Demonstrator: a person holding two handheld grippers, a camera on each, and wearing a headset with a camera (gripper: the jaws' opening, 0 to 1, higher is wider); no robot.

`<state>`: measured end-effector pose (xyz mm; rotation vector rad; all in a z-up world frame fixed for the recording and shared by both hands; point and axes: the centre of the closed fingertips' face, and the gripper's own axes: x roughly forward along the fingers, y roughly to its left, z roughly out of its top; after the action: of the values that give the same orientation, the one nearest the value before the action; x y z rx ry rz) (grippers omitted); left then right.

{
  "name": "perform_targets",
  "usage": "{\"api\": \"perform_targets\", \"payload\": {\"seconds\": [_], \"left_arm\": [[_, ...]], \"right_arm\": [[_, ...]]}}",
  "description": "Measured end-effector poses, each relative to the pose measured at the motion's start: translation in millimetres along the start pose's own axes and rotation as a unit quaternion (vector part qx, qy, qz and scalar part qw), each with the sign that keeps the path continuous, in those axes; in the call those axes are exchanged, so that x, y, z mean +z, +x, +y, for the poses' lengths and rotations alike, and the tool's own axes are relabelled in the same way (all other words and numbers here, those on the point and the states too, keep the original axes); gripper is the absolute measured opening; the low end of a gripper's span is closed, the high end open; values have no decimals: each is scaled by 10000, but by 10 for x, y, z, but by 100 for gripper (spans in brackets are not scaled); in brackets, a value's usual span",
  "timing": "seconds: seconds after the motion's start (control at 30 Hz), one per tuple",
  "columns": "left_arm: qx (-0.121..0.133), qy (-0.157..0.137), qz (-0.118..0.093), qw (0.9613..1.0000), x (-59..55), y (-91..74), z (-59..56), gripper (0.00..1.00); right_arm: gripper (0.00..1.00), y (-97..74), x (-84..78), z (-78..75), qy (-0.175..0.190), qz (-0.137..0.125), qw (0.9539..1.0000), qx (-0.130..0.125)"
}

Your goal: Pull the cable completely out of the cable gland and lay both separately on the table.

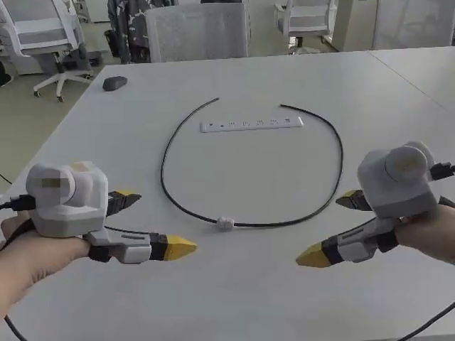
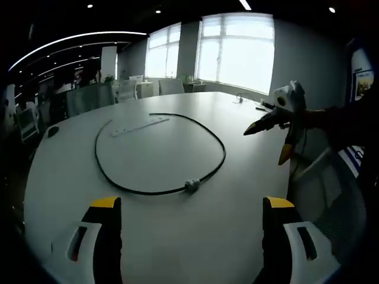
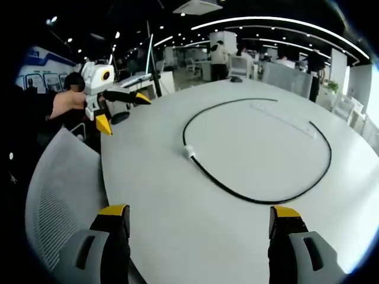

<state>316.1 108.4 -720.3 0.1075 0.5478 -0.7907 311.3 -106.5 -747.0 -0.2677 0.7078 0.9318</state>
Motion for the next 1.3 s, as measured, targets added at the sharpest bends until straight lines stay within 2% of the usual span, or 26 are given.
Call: {"api": "perform_targets", "payload": {"seconds": [0.47,0.8,1.03,1.3], "left_arm": [[8,-43,4,10000,-23,7,-22,99],[21,-88,16,10000,-28,9,-7,99],[37,-128,62,9999,-77,15,-2,99],[33,-123,26,9999,-63,15,7,99]], "right_arm": [[99,-25,14,-37,-46,-50,9999,-115],[99,-25,36,-31,-21,-71,9999,-88],[98,-13,19,-24,-56,-21,10000,-58],[97,-8,39,-29,-81,-39,10000,-24]]}}
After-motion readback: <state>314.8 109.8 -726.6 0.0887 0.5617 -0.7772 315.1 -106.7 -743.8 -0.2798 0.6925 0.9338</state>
